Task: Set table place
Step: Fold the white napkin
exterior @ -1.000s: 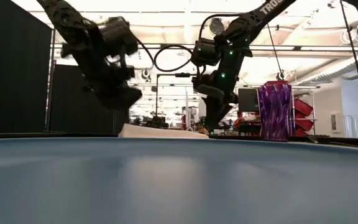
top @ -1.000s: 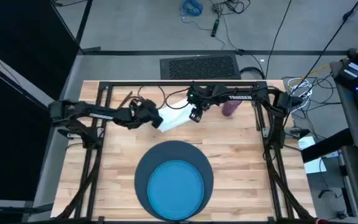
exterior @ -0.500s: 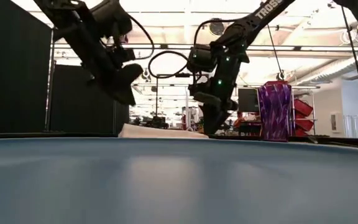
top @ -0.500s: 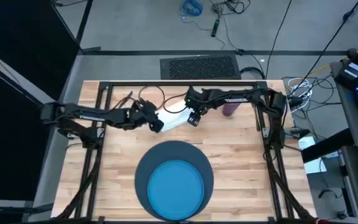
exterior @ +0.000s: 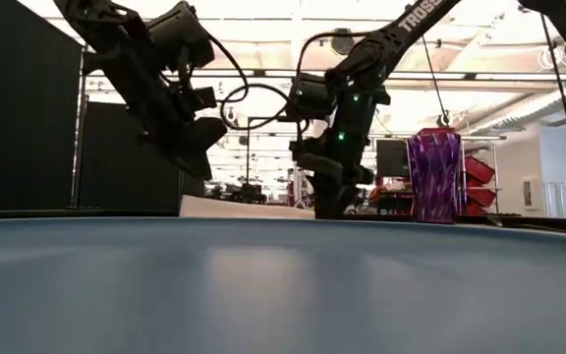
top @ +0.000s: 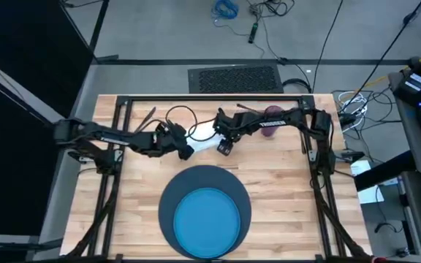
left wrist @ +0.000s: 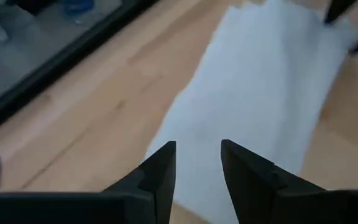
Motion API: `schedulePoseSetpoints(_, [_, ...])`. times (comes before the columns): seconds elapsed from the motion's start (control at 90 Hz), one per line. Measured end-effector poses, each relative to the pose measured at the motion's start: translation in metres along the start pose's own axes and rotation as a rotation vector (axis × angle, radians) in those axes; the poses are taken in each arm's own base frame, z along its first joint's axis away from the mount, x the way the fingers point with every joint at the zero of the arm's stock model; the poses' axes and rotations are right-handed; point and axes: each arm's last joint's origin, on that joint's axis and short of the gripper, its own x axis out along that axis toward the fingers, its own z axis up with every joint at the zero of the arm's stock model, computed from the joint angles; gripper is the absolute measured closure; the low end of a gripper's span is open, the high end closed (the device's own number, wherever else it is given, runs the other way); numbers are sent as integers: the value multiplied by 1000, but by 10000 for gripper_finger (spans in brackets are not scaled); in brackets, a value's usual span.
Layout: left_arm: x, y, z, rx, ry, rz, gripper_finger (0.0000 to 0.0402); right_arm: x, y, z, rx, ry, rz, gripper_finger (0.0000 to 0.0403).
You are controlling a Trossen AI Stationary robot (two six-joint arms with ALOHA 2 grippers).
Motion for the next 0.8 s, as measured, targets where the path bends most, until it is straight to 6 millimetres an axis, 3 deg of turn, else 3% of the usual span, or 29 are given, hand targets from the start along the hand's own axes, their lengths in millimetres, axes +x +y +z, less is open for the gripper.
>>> schedulePoseSetpoints(0.222, [-11,3,6,-7,-47,5,288,-5,33,4,-74,-67,146,211])
schedulePoseSetpoints(0.467, [-18,6,7,-7,-63,19,288,-38,60,27,-223,-158,112,211])
schedulePoseSetpoints(0.567, [-20,6,7,-6,-70,21,288,-45,59,30,-308,-165,-16,211])
schedulePoseSetpoints(0.8, [-19,7,7,-17,-67,27,288,-45,37,36,-346,-163,-209,211])
